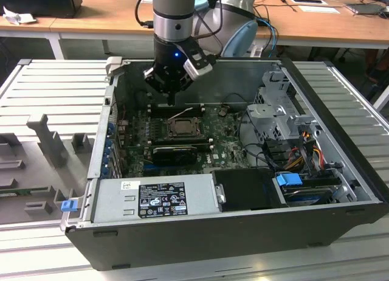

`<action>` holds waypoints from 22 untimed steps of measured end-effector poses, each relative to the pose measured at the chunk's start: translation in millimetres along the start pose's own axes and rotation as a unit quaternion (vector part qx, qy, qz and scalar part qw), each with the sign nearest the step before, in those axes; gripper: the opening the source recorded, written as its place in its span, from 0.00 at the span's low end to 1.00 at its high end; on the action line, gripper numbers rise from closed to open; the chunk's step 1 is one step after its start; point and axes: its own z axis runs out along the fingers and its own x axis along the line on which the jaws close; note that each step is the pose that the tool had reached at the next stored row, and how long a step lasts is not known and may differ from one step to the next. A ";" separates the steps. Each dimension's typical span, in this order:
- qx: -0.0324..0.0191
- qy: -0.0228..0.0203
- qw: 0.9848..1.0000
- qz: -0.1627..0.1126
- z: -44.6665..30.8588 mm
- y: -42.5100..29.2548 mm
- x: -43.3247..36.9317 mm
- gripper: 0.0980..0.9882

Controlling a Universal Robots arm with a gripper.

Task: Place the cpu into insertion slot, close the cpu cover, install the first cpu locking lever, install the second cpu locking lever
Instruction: 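Install the first cpu locking lever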

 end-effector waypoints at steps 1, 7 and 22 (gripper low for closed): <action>0.000 0.000 1.000 0.001 0.2 -0.4 -2.5 0.01; -0.012 -0.003 1.000 0.020 7.4 -1.3 -5.5 0.01; -0.012 -0.004 0.999 0.032 24.4 -2.3 -14.9 0.01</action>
